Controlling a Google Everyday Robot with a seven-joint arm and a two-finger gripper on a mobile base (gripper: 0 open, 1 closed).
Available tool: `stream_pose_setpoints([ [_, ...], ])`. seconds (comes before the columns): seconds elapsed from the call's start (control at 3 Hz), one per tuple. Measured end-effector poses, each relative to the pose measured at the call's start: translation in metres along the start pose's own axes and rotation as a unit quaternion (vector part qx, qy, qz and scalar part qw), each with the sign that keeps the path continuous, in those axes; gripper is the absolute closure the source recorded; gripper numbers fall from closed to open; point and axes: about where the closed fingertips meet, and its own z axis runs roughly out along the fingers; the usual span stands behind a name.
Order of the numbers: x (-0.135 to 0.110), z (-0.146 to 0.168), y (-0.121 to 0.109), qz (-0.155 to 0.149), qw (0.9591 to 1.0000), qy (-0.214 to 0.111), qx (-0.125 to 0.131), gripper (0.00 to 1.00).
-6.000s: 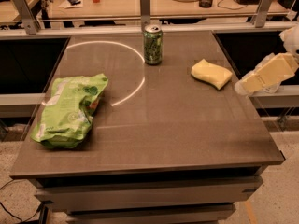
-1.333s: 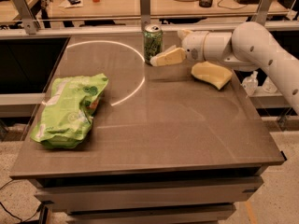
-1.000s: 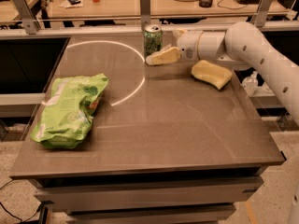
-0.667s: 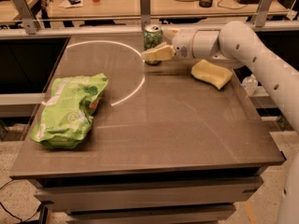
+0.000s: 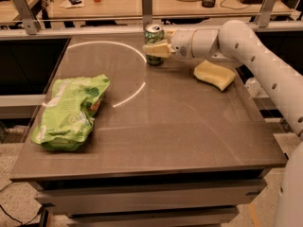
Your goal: Pick green can
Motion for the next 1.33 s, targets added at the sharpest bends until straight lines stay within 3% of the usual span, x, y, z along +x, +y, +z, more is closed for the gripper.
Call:
stream_pose_setpoints([
  [0.33,-0.01,-0.002,-0.001,-0.004,1.0,-0.007,-0.001,0.88],
  [0.67,-0.031,-0.006,-0.005,-0.009,0.9999,-0.009,-0.001,1.0],
  [1.0,-0.053,-0.012,-0.011,0.003,0.9996,-0.025,-0.012,1.0],
  [1.33,-0.056,-0.012,-0.011,0.002,0.9996,-0.027,-0.011,1.0],
])
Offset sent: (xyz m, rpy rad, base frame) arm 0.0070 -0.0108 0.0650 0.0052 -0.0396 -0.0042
